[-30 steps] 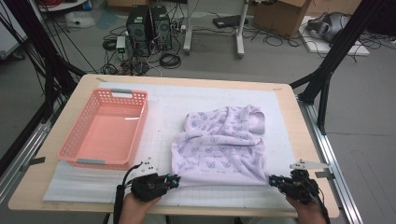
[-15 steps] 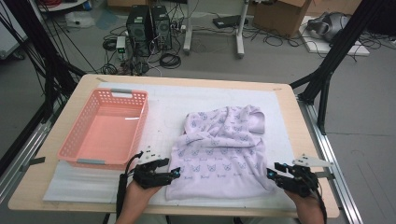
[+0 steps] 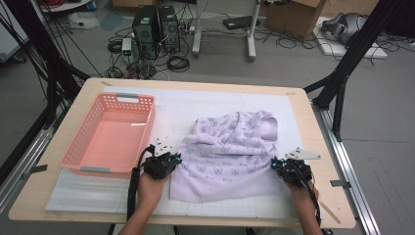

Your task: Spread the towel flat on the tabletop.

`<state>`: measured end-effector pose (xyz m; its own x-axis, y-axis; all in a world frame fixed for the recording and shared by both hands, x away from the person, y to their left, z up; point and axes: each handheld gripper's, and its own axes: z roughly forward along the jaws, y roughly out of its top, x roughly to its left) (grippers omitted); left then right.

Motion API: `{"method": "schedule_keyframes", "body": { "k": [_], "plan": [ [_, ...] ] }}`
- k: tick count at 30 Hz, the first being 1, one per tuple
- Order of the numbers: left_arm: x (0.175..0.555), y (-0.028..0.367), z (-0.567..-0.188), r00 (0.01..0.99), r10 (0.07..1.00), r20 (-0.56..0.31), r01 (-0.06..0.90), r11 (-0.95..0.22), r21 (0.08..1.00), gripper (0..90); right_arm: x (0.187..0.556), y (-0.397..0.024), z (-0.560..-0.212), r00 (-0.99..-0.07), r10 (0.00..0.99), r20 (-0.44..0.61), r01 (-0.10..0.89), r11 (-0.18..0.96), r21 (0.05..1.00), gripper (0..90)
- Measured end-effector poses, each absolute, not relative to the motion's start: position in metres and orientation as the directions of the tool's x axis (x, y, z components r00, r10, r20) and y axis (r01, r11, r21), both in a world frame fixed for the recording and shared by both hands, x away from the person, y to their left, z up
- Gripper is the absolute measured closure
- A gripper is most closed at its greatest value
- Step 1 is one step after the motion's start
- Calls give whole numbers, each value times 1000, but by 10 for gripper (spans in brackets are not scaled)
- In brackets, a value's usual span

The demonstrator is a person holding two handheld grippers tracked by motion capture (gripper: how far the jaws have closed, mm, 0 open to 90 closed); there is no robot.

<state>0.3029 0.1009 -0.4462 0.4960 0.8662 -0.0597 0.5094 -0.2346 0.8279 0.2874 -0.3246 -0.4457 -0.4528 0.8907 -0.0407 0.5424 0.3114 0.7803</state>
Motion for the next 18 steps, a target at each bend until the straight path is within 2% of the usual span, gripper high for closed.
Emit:
{"method": "schedule_keyframes", "body": {
  "k": [2,4,5,7,8,11,13,18],
  "plan": [
    [308,105,-450,470,879,-81,522,-203,828,876,288,-329,-445,-398,915,-74,539,298,788,872],
    [305,105,-449,472,877,-83,507,-194,840,833,288,-334,-445,-381,924,-32,546,253,799,869],
    [302,106,-447,476,874,-95,492,-176,853,740,286,-336,-444,-377,926,-28,546,247,801,852],
    [297,110,-445,496,853,-161,512,-138,847,546,282,-340,-443,-370,929,12,548,208,810,721],
    [293,112,-444,516,840,-171,511,-141,848,493,279,-343,-442,-369,929,34,546,187,817,712],
    [280,116,-445,549,817,-179,520,-166,838,427,268,-353,-438,-377,922,88,539,141,830,649],
    [271,118,-448,573,795,-197,537,-183,823,432,261,-358,-437,-398,910,113,553,139,822,613],
    [249,119,-453,601,762,-243,570,-195,798,455,244,-364,-443,-426,899,100,594,194,781,566]
  ]
}}
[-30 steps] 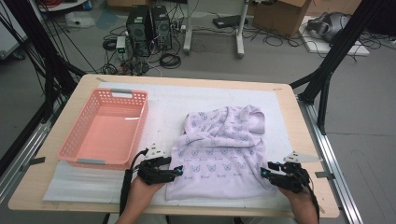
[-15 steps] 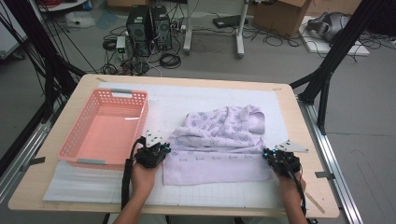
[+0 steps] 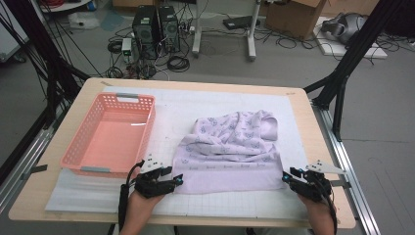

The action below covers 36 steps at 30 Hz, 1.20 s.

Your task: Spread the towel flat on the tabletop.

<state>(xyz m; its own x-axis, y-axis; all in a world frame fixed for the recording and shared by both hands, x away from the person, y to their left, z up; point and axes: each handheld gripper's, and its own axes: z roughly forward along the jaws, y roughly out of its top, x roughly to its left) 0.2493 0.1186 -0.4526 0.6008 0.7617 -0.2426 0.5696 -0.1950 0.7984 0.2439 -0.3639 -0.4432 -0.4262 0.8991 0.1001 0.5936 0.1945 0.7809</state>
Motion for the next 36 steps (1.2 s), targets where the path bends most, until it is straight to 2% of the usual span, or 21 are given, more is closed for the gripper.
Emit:
{"method": "schedule_keyframes", "body": {
  "k": [4,6,7,8,9,10,21,34,35,36],
  "plan": [
    [239,115,-454,610,756,-238,573,-213,791,464,235,-362,-446,-455,881,132,622,208,755,533],
    [232,110,-453,606,777,-169,550,-255,795,533,230,-357,-449,-469,880,71,605,263,751,549],
    [230,109,-453,605,785,-135,539,-279,795,626,229,-355,-449,-463,885,51,605,273,748,584],
    [228,109,-453,600,787,-143,546,-273,792,712,227,-355,-448,-452,891,43,611,275,742,657],
    [227,112,-453,604,777,-179,563,-257,785,818,227,-355,-447,-449,892,51,619,269,738,774],
    [224,114,-454,602,776,-190,565,-246,787,854,225,-356,-446,-458,886,74,627,263,733,852],
    [176,126,-451,616,758,-216,552,-220,804,863,171,-362,-439,-526,847,82,610,308,730,867],
    [130,135,-459,684,695,-222,552,-294,781,861,120,-363,-444,-565,820,91,621,350,701,870],
    [130,134,-459,686,693,-220,545,-289,787,848,118,-362,-444,-570,817,85,618,358,699,867],
    [132,133,-457,681,700,-214,533,-274,800,773,117,-362,-444,-574,815,80,611,362,704,842]
  ]
}}
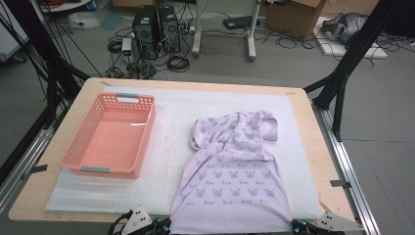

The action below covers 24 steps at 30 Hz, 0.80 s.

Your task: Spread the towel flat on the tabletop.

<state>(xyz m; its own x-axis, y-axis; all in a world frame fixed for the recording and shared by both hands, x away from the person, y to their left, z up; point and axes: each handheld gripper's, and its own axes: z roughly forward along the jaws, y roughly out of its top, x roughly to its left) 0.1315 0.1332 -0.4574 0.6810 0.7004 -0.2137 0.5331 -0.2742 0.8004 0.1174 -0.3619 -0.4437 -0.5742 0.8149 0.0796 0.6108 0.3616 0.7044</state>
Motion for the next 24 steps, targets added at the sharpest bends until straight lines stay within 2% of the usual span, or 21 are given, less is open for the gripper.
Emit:
{"method": "schedule_keyframes", "body": {
  "k": [1,2,5,12,17,18,20,21,22,23,24],
  "plan": [
    [135,132,-455,671,709,-215,528,-255,810,626,118,-362,-442,-565,820,91,610,341,715,780],
    [139,131,-453,671,710,-216,518,-240,821,576,120,-361,-440,-557,825,91,600,324,731,699],
    [161,130,-447,654,726,-213,501,-206,841,513,134,-360,-434,-529,845,77,572,288,768,616],
    [222,125,-445,616,745,-257,518,-137,844,513,194,-358,-440,-438,897,55,589,241,771,618],
    [237,108,-455,646,717,-262,571,-226,790,502,213,-351,-448,-425,903,63,623,241,744,632],
    [236,105,-454,643,728,-237,560,-237,794,507,214,-349,-447,-435,899,52,617,255,745,653],
    [235,102,-453,647,738,-190,548,-277,789,619,214,-349,-447,-435,898,60,622,252,742,676],
    [233,104,-453,658,733,-171,540,-301,786,776,214,-350,-448,-430,901,63,622,245,744,704],
    [232,108,-453,655,729,-197,555,-287,781,867,214,-349,-448,-431,900,69,624,242,743,778],
    [229,114,-452,647,735,-204,563,-280,777,873,214,-349,-448,-447,891,82,625,245,741,843],
    [227,118,-452,644,738,-203,565,-279,777,874,213,-347,-448,-457,886,80,621,253,742,871]
  ]
}}
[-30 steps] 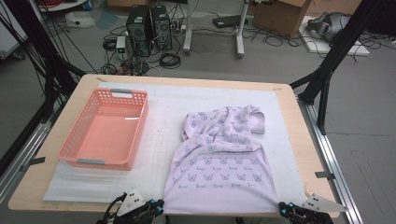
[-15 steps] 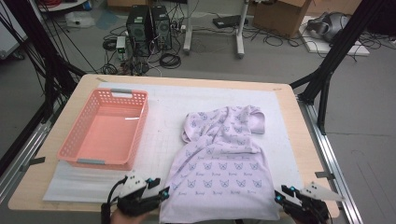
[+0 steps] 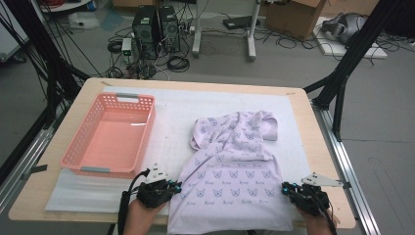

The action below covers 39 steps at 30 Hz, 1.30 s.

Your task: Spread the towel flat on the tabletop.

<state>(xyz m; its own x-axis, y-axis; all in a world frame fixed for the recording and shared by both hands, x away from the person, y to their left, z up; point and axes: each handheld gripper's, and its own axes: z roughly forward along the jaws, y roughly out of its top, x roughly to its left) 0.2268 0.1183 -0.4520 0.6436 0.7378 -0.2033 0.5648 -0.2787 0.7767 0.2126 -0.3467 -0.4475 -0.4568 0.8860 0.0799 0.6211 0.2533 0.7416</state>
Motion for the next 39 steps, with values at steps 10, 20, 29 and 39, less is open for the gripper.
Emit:
{"method": "schedule_keyframes", "body": {
  "k": [10,20,29,39],
  "plan": [
    [194,144,-453,664,706,-247,575,-271,772,868,182,-341,-441,-536,842,64,622,342,705,885],
    [221,132,-443,648,713,-269,522,-158,838,538,154,-369,-438,-496,864,87,619,281,733,778],
    [271,95,-451,645,713,-276,592,-236,771,598,203,-360,-438,-441,892,96,609,219,762,690],
    [238,113,-451,648,739,-187,558,-292,777,864,227,-349,-446,-437,896,79,616,234,752,639]
  ]
}}
